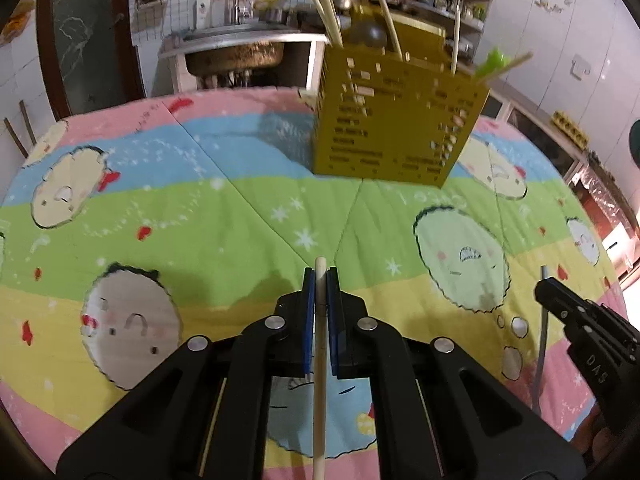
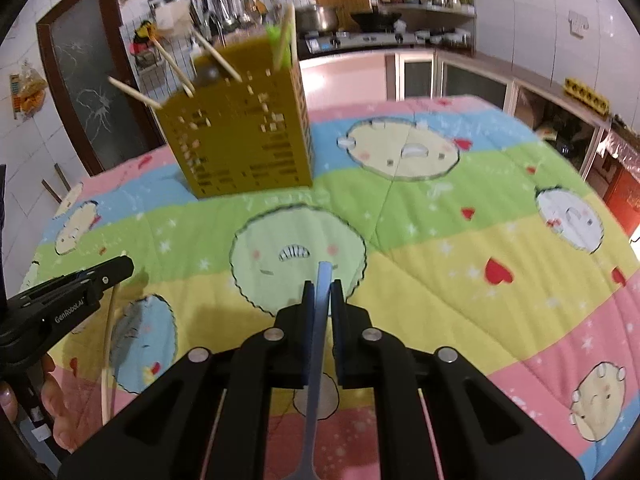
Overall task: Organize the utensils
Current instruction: 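Lift and carry the chopstick in the left tool toward the holder while the right tool carries the blue spoon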
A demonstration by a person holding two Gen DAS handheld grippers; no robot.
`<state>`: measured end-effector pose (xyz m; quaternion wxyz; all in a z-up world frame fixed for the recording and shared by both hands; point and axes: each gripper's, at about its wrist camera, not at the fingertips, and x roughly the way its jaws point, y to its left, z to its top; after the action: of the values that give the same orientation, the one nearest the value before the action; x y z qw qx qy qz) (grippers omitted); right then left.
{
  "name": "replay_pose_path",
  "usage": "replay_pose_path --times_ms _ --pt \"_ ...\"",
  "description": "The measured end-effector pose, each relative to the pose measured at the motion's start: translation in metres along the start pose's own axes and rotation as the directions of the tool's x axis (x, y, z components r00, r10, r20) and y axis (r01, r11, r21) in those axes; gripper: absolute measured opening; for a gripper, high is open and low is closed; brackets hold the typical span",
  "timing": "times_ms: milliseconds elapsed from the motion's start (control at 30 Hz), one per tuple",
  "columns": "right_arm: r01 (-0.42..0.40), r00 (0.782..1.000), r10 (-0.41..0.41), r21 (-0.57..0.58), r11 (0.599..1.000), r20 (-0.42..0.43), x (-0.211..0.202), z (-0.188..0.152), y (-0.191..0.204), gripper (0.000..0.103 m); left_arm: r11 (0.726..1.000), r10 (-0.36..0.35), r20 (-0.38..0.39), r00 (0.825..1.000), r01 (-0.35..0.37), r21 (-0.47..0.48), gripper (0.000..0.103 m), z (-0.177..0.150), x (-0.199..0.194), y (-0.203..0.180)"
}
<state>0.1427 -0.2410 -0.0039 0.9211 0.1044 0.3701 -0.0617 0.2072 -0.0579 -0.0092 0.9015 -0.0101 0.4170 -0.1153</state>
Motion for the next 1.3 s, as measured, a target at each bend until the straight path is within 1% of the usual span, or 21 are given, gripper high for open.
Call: replay_pose_path --times_ms 133,233,267,333,433,533,667,700,733,767,800,867,1000,1100,1133,1167,1300 --pt "0.006 0.995 -0.003 -0.023 1.0 0.1 -0.031 0.003 0.003 0.008 1.0 -0.006 0.08 0.997 0.007 -0.015 0.004 0.002 -0.027 0.009" --pt "0.004 0.987 0.001 -0.031 1.0 0.161 -0.051 0.002 0.004 0.008 1.0 -0.013 0.14 0.99 0.014 -0.011 0.004 0.002 -0.048 0.013" --pt "0.003 0.986 0.002 -0.034 0.999 0.168 -0.055 0.002 0.005 0.008 1.0 -0.014 0.151 0.988 0.015 -0.007 0.005 0.002 -0.052 0.014" --pt "0.006 0.986 0.002 -0.046 0.999 0.167 -0.056 0.003 0.005 0.008 1.0 -0.015 0.167 0.986 0.016 -0.002 0.004 0.002 -0.06 0.015" --pt "0.017 0.99 -0.01 -0.045 0.999 0.141 -0.046 0.002 0.003 0.008 1.0 -0.015 0.162 0.987 0.016 -0.009 0.004 0.004 -0.06 0.018" --pt "0.004 0.995 -0.001 -0.022 1.0 0.101 -0.031 -0.002 -0.002 0.009 1.0 -0.007 0.14 0.99 0.01 -0.019 0.005 0.004 -0.051 0.023" --pt "0.023 0.998 -0.022 -0.018 1.0 0.064 -0.012 -0.009 -0.003 0.01 1.0 0.001 0.109 0.994 0.002 -0.026 0.005 0.003 -0.036 0.027" --pt "0.031 0.998 -0.031 -0.018 0.999 0.05 -0.007 -0.011 -0.003 0.012 1.0 0.002 0.104 0.995 0.001 -0.028 0.005 0.003 -0.034 0.027" --pt "0.04 0.999 -0.039 -0.019 0.999 0.038 -0.004 -0.012 -0.003 0.027 1.0 0.003 0.095 0.995 0.0 -0.03 0.004 0.003 -0.03 0.028" --pt "0.049 0.998 -0.048 -0.018 0.999 0.028 0.0 -0.014 -0.002 0.049 1.0 0.003 0.084 0.996 -0.001 -0.03 0.004 0.002 -0.026 0.028" --pt "0.058 0.998 -0.058 -0.018 0.998 0.03 0.003 -0.016 -0.002 0.054 1.0 0.004 0.076 0.997 -0.001 -0.03 0.005 0.002 -0.023 0.028" --pt "0.078 0.997 -0.077 -0.033 0.996 0.027 0.006 -0.018 0.001 0.054 1.0 0.005 0.064 0.998 -0.003 -0.03 0.005 0.001 -0.017 0.029" --pt "0.096 0.995 -0.097 -0.047 0.994 -0.017 0.021 -0.021 0.004 0.054 1.0 0.007 0.04 0.999 -0.006 -0.024 0.005 -0.001 -0.007 0.03" --pt "0.114 0.992 -0.116 -0.045 0.993 -0.058 0.032 -0.025 0.004 0.051 1.0 0.01 0.032 0.999 -0.009 -0.017 0.005 -0.004 -0.003 0.029" --pt "0.119 0.99 -0.122 -0.044 0.992 -0.066 0.035 -0.026 0.003 0.047 1.0 0.01 0.03 0.999 -0.009 -0.016 0.005 -0.005 -0.002 0.029" --pt "0.127 0.988 -0.13 -0.043 0.991 -0.08 0.038 -0.027 0.003 0.046 1.0 0.008 0.028 1.0 -0.008 -0.015 0.005 -0.005 -0.001 0.029" --pt "0.144 0.984 -0.149 -0.06 0.988 -0.093 0.042 -0.026 0.007 0.043 1.0 0.008 0.023 1.0 -0.008 -0.009 0.005 -0.006 0.002 0.027"
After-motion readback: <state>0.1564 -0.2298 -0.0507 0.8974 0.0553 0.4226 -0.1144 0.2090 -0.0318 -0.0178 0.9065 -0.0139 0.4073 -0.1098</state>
